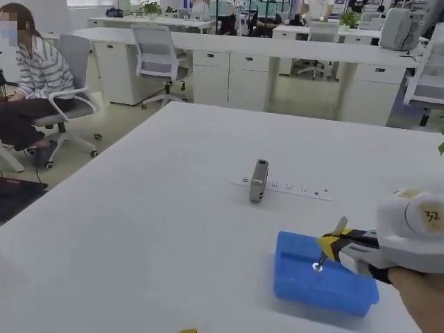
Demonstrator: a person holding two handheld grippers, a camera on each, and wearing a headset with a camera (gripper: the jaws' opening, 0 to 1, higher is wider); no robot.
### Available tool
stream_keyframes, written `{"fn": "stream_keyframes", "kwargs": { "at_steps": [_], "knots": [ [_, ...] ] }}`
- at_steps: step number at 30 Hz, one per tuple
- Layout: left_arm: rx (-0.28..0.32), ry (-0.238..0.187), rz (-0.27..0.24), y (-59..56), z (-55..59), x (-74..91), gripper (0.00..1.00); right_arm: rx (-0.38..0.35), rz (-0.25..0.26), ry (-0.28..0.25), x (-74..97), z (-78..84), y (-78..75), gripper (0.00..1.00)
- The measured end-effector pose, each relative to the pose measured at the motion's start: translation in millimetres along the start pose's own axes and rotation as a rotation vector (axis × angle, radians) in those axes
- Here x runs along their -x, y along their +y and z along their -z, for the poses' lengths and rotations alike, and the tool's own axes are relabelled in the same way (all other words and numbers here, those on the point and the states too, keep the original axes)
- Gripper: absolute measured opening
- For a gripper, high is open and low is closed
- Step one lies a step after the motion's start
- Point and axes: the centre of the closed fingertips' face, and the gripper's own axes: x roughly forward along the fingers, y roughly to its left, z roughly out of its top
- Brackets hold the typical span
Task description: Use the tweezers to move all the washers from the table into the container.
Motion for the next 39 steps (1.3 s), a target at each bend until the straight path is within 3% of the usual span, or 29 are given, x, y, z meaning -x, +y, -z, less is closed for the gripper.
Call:
{"fn": "stream_keyframes", "kwargs": {
  "at_steps": [7, 13, 30, 39],
  "knots": [
    [0.0, 0.024, 0.01, -1.1, 4.5, -2.1, 0.86, -0.031, 0.021, 0.011, -9.7, 8.9, -16.1, 0.0],
    [-0.008, 0.04, 0.018, -3.0, 6.7, -2.8, 0.86, -0.049, 0.021, 0.026, -18.1, 15.7, -21.1, 0.0],
    [0.0, 0.066, 0.026, -4.1, 11.1, -4.2, 0.86, -0.1, -0.003, 0.068, -39.9, 47.7, -22.6, 0.01],
    [0.019, 0.054, 0.014, -1.0, 9.2, -3.4, 0.86, -0.076, -0.007, 0.103, -44.3, 59.9, -21.1, 0.01]
  ]
}}
